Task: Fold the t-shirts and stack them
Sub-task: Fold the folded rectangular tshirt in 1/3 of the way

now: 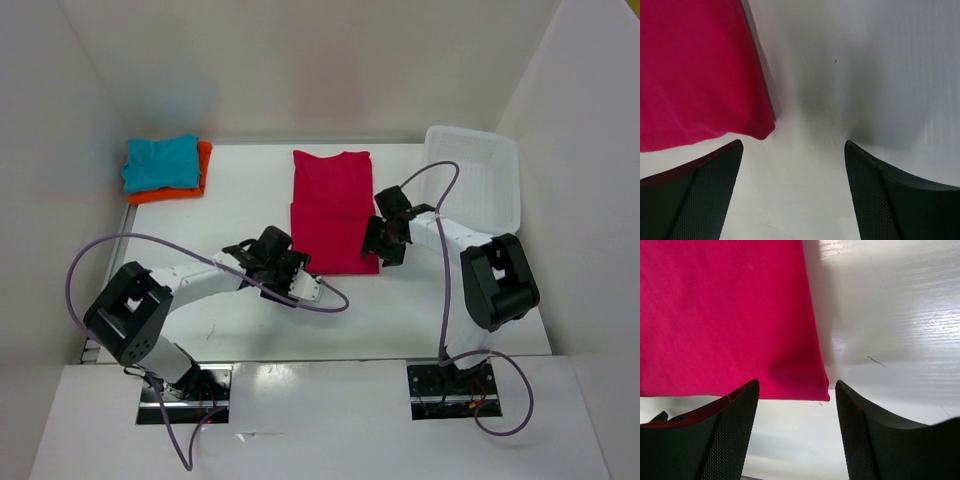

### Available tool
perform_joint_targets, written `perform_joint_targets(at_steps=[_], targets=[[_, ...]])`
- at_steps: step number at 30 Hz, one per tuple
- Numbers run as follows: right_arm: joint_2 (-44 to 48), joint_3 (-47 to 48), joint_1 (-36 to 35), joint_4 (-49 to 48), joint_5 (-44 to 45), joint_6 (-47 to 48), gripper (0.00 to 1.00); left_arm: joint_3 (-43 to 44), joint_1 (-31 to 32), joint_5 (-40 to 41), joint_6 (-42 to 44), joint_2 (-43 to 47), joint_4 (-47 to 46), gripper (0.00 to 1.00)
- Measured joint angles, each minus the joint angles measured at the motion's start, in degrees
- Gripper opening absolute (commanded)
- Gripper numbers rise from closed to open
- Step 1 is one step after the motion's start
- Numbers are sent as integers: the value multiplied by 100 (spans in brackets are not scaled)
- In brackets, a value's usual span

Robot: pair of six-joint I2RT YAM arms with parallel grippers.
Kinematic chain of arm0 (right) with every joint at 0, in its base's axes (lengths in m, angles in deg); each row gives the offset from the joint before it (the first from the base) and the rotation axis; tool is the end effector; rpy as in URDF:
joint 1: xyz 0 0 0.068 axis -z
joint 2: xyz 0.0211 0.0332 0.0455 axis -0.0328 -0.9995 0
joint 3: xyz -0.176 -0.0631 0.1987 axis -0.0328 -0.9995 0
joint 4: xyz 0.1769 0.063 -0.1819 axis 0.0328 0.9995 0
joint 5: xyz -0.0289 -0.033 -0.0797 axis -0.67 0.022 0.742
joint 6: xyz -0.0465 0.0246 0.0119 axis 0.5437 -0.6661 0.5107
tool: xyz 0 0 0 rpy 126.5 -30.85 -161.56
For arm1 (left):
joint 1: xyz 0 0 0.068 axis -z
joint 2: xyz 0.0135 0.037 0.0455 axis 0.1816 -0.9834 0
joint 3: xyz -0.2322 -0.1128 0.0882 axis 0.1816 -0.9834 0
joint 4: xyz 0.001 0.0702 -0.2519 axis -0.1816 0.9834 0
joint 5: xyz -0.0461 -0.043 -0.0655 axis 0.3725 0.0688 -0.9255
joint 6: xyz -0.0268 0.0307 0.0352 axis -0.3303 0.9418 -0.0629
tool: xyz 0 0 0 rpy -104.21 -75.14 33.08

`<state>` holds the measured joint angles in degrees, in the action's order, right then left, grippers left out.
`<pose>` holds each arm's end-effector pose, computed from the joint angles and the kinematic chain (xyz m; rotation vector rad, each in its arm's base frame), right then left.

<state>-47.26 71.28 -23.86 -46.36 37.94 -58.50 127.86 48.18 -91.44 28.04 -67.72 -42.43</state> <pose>0.2995 0.1224 0.1797 0.3168 2.7823 0.3197 0.2291 -0.1856 0.1743 1.9984 1.5163 -0.0533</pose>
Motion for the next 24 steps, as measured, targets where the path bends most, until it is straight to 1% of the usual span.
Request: perform_joint_targets(at_steps=[2, 4, 6, 7, 8, 10, 13, 15, 17, 18, 19, 22, 23, 24], targets=[[0, -39, 0, -101, -17, -55, 68, 0, 0, -76, 9, -61, -120, 89], [0, -81, 0, -157, -33, -96, 68, 0, 24, -114, -20, -155, -361, 83], [0, -103, 0, -192, -42, -122, 68, 0, 37, -94, -57, -326, -678, 72], [0, -107, 0, -208, -44, -136, 68, 0, 42, -74, -63, -404, -802, 64], [0, -107, 0, -216, -46, -142, 68, -2, 48, -61, -52, -457, -935, 61], [0, -107, 0, -232, -48, -164, 68, -24, 48, -35, -2, -527, -1086, 60], [2, -142, 0, -251, -48, -221, 71, -122, 48, 4, 35, -542, -1318, 53], [15, -216, 0, -251, -46, -251, 71, -155, 48, 55, 92, -584, -1484, 51], [50, -334, 0, -243, -46, -273, 73, -166, 48, 72, 131, -629, -1585, 46], [61, -369, 0, -219, -44, -289, 73, -168, 48, 72, 136, -643, -1609, 42], [70, -391, 0, -203, -44, -293, 73, -179, 48, 74, 133, -645, -1622, 34], [92, -422, 0, -208, -44, -330, 73, -240, 48, 74, 140, -656, -1644, 24], [109, -448, 0, -212, -48, -350, 73, -249, 48, 74, 140, -664, -1650, 18], [125, -479, 0, -214, -52, -374, 70, -251, 48, 72, 133, -669, -1650, 15]])
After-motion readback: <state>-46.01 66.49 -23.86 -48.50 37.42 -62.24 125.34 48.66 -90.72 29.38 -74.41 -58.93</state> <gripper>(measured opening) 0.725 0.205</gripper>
